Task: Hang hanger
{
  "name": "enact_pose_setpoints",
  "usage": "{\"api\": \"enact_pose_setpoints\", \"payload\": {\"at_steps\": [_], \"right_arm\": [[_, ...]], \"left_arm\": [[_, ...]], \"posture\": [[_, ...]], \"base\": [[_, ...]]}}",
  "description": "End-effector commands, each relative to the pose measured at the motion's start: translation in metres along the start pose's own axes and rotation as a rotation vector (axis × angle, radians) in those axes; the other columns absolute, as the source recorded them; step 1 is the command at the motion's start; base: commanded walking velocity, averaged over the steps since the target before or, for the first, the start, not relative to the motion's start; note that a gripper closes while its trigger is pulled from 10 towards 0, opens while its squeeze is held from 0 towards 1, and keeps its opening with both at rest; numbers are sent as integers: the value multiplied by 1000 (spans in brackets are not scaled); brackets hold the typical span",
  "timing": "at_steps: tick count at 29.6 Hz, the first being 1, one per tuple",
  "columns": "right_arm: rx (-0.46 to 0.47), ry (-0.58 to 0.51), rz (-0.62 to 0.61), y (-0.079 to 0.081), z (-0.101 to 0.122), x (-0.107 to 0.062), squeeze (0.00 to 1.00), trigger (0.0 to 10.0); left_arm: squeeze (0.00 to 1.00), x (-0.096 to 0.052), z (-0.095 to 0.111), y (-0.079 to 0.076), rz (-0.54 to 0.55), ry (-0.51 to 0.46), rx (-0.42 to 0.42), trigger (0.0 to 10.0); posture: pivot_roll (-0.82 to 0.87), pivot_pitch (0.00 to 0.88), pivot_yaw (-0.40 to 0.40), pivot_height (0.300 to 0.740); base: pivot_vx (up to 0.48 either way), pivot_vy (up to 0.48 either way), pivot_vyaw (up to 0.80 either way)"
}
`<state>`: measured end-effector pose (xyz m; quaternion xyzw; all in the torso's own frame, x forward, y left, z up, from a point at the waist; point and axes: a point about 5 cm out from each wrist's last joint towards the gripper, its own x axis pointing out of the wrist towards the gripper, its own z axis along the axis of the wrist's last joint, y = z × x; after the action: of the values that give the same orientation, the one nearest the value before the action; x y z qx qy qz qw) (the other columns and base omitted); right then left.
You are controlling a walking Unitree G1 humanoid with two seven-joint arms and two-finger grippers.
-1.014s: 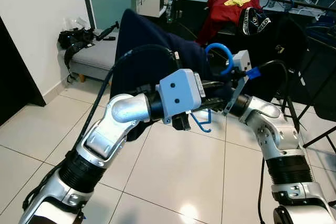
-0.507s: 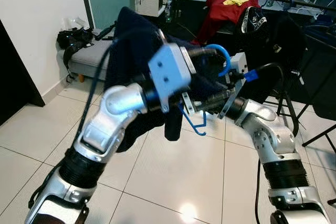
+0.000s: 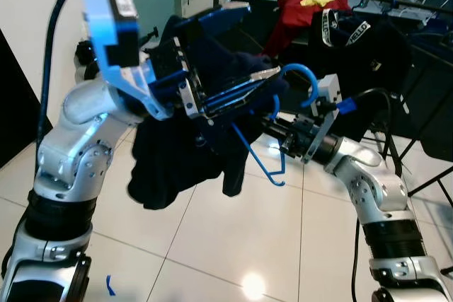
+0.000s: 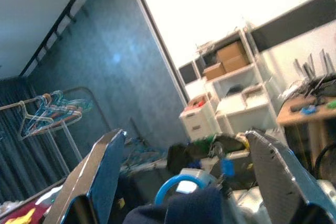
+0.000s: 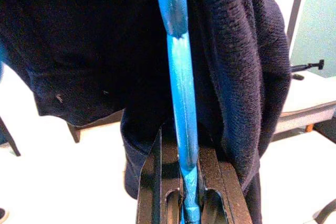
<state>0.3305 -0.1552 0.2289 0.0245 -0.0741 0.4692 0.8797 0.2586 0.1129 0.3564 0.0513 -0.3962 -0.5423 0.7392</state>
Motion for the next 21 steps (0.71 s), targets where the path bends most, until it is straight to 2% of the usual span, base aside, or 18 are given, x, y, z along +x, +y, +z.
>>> {"api": "enact_pose_setpoints", "payload": {"at_steps": [1,7,8,10,11,12,13,15,17,18,19,20,21], "right_arm": [[-30,-71,4,1,15,-5,0,10000],[-30,-78,4,1,16,-5,0,10000],[-16,-107,49,5,21,-7,0,10000],[-16,-107,49,5,21,-7,0,10000],[7,-143,127,13,28,-9,0,10000],[7,-143,127,13,28,-9,0,10000],[39,-180,233,25,34,-14,0,10000],[39,-180,233,25,34,-14,0,10000],[100,-229,385,42,43,-27,0,10000],[100,-229,385,42,43,-27,0,10000],[116,-241,409,45,44,-31,0,10000],[116,-241,409,45,44,-31,0,10000],[124,-251,415,46,45,-34,0,10000]], "left_arm": [[1000,-5,8,2,13,-33,-12,10000],[1000,-8,13,5,37,-63,-27,10000],[1000,-11,9,14,117,-47,-28,10000],[1000,-11,9,14,117,-47,-28,10000],[0,-16,-2,25,237,-1,-31,10000],[0,-16,-2,25,237,-1,-31,10000],[0,-25,-18,36,374,58,-38,10000],[0,-25,-18,36,374,58,-38,10000],[0,-46,-44,44,574,130,-80,10000],[0,-46,-44,44,574,130,-80,10000],[0,-54,-52,44,635,150,-97,10000],[0,-54,-52,44,635,150,-97,10000],[0,-62,-58,42,687,173,-103,10000]], "posture": [[67,47,-34,740],[67,47,-34,740],[69,46,-38,740],[69,46,-38,740],[71,47,-37,740],[71,47,-37,740],[68,48,-36,740],[68,48,-36,740],[60,52,-32,740],[60,52,-32,740],[60,53,-26,740],[60,53,-26,740],[62,54,-23,740]], "base": [[0,0,0],[0,0,0],[0,0,0],[0,0,0],[0,0,0],[0,0,0],[0,0,0],[0,0,0],[0,0,0],[0,0,0],[0,0,0],[0,0,0],[0,0,0]]}}
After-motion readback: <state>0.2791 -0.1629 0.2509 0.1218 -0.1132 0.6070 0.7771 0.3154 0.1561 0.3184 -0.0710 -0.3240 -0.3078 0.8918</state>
